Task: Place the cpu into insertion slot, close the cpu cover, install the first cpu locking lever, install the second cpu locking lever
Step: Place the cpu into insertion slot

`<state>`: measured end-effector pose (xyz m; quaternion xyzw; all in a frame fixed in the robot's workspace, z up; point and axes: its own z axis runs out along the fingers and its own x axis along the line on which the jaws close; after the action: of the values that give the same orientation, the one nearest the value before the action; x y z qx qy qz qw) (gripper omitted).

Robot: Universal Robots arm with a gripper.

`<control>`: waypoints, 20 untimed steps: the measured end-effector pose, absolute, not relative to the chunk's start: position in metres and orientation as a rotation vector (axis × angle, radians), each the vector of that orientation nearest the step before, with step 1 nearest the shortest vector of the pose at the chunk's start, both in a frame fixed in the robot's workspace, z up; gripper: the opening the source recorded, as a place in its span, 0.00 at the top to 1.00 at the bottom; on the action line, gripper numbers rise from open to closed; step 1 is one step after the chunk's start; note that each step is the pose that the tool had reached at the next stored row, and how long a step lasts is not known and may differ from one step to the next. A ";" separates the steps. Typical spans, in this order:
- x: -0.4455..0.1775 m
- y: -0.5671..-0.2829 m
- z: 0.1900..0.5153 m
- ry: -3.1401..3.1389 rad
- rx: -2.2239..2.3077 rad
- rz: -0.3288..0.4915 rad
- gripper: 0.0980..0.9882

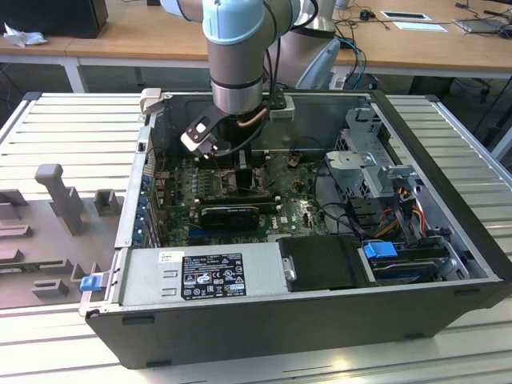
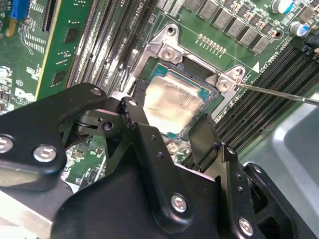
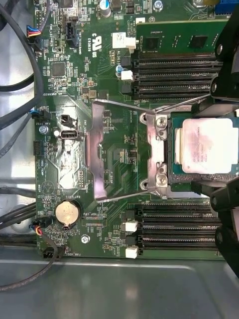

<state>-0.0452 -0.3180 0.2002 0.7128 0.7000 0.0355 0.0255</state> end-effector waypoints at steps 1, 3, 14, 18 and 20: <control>-0.045 -0.317 0.200 2.164 2.204 0.110 0.42; -0.045 -0.317 0.199 2.164 2.204 0.111 0.42; -0.044 -0.316 0.211 2.165 2.205 0.112 0.42; -0.044 -0.317 0.213 2.165 2.205 0.112 0.59; -0.044 -0.317 0.213 2.165 2.204 0.112 0.71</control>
<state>-0.0442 -0.3173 0.2130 0.7128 0.7000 0.0361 0.0249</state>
